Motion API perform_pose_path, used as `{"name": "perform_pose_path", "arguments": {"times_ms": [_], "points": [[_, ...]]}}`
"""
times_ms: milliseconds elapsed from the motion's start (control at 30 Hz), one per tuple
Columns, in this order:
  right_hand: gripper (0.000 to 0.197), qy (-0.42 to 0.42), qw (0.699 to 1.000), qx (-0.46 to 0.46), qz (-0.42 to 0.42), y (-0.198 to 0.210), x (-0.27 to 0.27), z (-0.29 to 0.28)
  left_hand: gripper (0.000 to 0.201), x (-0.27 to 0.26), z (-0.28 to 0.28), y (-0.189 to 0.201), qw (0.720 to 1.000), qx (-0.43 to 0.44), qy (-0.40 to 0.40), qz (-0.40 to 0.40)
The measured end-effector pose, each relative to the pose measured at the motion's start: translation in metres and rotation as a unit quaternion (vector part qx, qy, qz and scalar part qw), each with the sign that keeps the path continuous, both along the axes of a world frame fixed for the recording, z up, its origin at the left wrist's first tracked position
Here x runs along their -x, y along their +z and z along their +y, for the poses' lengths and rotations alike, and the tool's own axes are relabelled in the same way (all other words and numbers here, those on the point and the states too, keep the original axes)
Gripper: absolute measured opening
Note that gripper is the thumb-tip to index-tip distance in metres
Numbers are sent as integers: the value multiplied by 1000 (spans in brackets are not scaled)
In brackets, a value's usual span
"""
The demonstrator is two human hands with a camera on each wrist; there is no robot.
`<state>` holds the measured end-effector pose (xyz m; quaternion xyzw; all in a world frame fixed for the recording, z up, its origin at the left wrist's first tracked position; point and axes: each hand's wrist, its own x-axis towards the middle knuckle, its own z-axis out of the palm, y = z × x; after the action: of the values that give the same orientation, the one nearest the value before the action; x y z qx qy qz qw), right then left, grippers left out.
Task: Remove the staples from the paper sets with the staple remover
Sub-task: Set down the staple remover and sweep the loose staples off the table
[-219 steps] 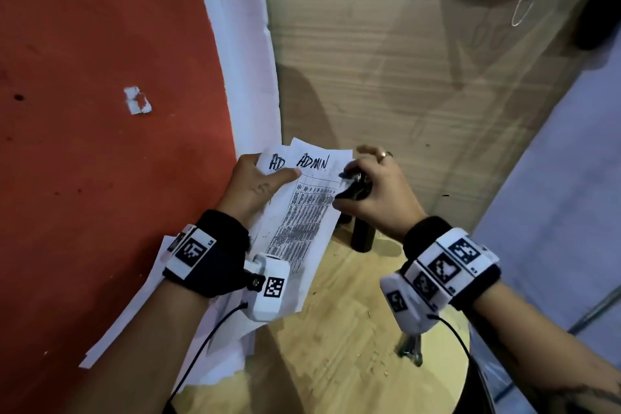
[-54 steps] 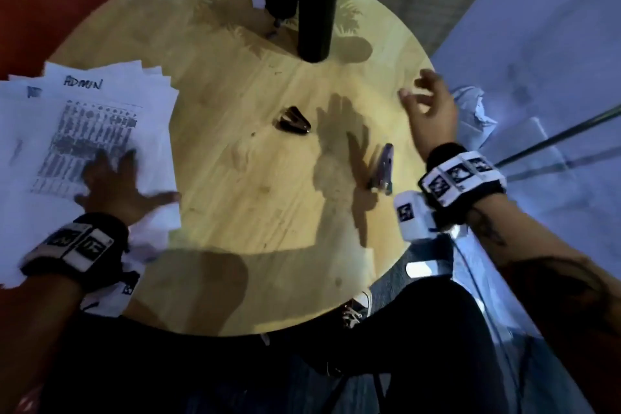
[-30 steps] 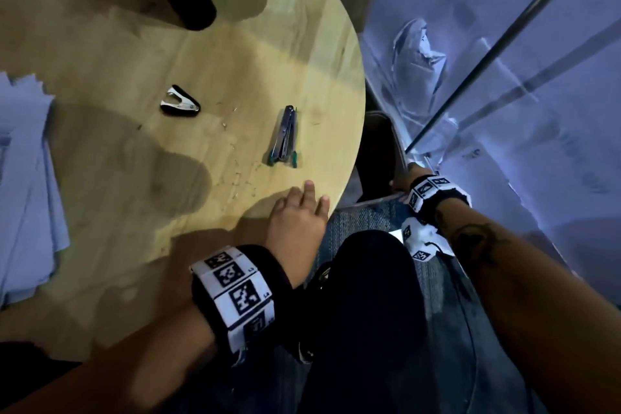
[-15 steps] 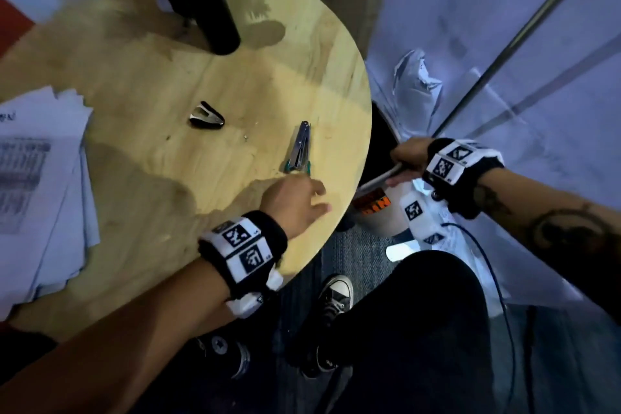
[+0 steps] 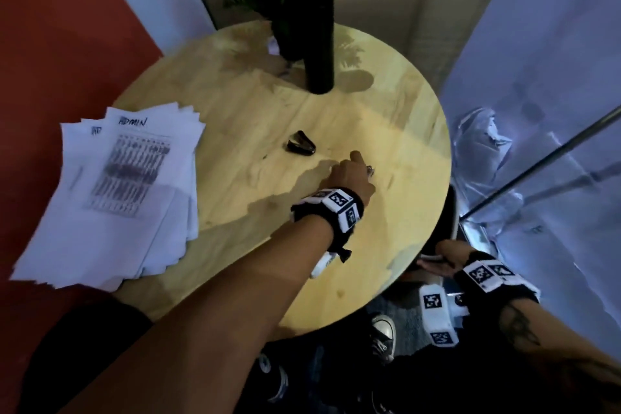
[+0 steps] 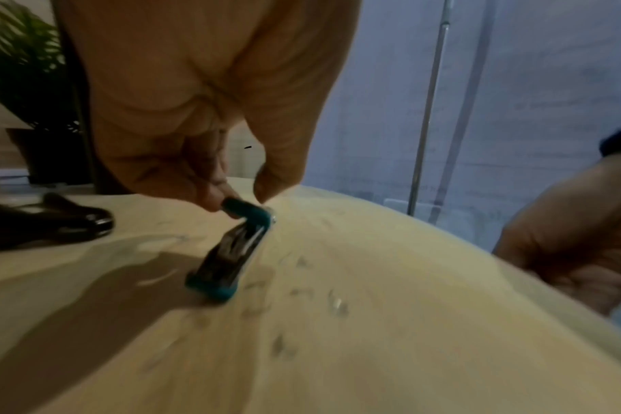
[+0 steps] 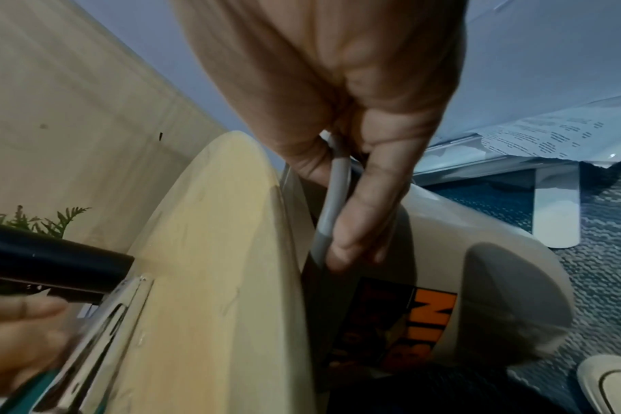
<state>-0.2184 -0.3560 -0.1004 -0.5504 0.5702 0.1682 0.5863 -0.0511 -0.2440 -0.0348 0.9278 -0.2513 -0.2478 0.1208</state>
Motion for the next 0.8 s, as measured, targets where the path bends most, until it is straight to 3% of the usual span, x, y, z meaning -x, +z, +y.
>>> {"name": "perform_pose_path", "arguments": {"times_ms": [100,233,367,467,600,667,733,800], "points": [[31,-46,999,3,-26,-7,1,1,65,-10,20,-5,998,-51,-28,-5],[26,-76,997,1,-23,-10,1,6,40,-1,32,-24,996,-77,-42,-32],[19,-81,997,-8,-10,-5,1,6,33,-7,33,-16,999,23,30,-24],[26,-94,996,-5,-9,-9,5,4,36,-51,63,-6,987,90,127,-27],[23,-92,996,-15,-14,-11,9,9,46,-121,135,-15,981,-100,131,-103],[28,-98,995,-32,-14,-17,12,12,47,-137,163,-24,976,-123,119,-135],[37,-87,995,-50,-9,-23,13,14,42,-141,178,-31,966,-126,156,-164],[34,-75,996,-57,-1,-25,14,14,35,-141,183,-38,957,-132,196,-170]]}}
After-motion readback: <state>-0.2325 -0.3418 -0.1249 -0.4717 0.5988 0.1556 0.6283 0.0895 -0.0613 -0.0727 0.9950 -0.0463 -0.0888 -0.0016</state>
